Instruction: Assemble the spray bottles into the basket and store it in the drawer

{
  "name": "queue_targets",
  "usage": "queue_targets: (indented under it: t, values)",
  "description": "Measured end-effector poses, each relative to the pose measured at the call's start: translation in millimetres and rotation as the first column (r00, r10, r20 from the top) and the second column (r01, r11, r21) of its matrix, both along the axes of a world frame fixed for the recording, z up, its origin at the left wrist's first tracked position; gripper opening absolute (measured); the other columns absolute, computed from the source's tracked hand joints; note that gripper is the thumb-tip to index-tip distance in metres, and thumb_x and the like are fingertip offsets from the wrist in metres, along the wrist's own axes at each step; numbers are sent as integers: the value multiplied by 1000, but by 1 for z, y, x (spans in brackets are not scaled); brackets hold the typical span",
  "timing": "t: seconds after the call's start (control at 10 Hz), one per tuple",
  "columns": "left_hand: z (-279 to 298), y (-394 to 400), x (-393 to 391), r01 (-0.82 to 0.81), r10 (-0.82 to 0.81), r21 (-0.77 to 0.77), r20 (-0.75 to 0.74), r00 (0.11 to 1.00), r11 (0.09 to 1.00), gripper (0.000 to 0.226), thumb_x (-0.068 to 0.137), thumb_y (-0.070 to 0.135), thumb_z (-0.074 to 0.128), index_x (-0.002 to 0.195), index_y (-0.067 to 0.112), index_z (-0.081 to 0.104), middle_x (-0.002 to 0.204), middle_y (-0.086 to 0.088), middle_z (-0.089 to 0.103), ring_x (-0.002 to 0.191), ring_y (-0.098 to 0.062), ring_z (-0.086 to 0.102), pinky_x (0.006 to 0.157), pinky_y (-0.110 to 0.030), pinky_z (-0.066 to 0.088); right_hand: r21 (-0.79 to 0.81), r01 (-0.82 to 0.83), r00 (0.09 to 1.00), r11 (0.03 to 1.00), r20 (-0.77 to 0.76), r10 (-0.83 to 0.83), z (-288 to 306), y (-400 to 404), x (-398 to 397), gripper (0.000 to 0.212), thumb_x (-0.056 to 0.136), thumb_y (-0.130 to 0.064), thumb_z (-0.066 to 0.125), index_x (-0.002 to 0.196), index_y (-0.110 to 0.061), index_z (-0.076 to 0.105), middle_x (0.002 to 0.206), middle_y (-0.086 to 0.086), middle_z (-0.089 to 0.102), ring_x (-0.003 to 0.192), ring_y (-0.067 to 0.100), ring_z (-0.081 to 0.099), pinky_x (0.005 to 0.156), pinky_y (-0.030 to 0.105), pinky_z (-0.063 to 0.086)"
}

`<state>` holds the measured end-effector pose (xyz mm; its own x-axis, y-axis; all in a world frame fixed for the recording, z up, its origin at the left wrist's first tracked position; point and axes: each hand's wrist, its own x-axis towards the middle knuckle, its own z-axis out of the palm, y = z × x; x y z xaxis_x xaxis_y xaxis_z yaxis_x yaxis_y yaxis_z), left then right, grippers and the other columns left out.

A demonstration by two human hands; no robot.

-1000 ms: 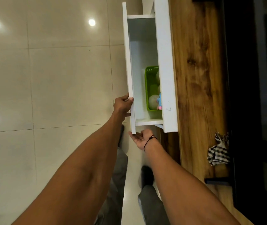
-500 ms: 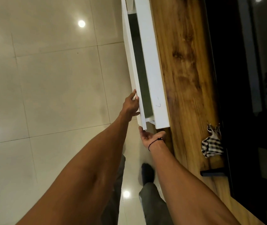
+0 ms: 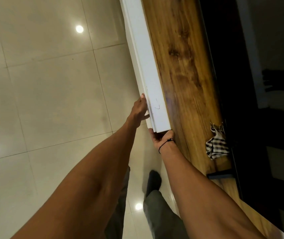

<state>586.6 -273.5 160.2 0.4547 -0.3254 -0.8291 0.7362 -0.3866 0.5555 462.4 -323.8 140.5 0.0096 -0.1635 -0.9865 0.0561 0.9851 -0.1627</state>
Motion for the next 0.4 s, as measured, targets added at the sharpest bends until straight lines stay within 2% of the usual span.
queue_targets:
  t: [0.1,0.2,0.3,0.4]
  values:
    - [7,0,-11,-15,15,-27,-9,1000,1000,63,114,51,19,167,18,28,170,-8,37,155,-29,39,122,-48,41,-10,-12,1000,1000,14,12,3,-1,-3,37,108,-24,38,128,-5,63,119,20,66,116,41,63,97,46,59]
    - [11,6,-25,17,-17,-51,-14,1000,999,66,113,54,19,169,17,24,174,-5,31,159,-27,33,127,-49,35,-25,-50,998,998,34,51,10,1,-8,39,108,-23,42,135,-5,64,116,19,68,100,36,68,101,45,60]
    - [21,16,-46,43,-43,-41,3,999,998,68,112,58,21,165,17,33,168,-2,41,153,-24,41,124,-45,39,-38,-97,992,995,73,100,24,5,-21,39,108,-18,44,137,0,61,123,23,66,99,38,67,109,48,56]
    - [28,22,-70,58,-60,-80,-13,998,995,70,111,60,23,160,15,44,162,0,50,148,-21,47,111,-34,46,-65,-174,979,983,93,179,32,10,-33,38,107,-15,40,132,6,59,114,24,63,89,34,68,113,47,53]
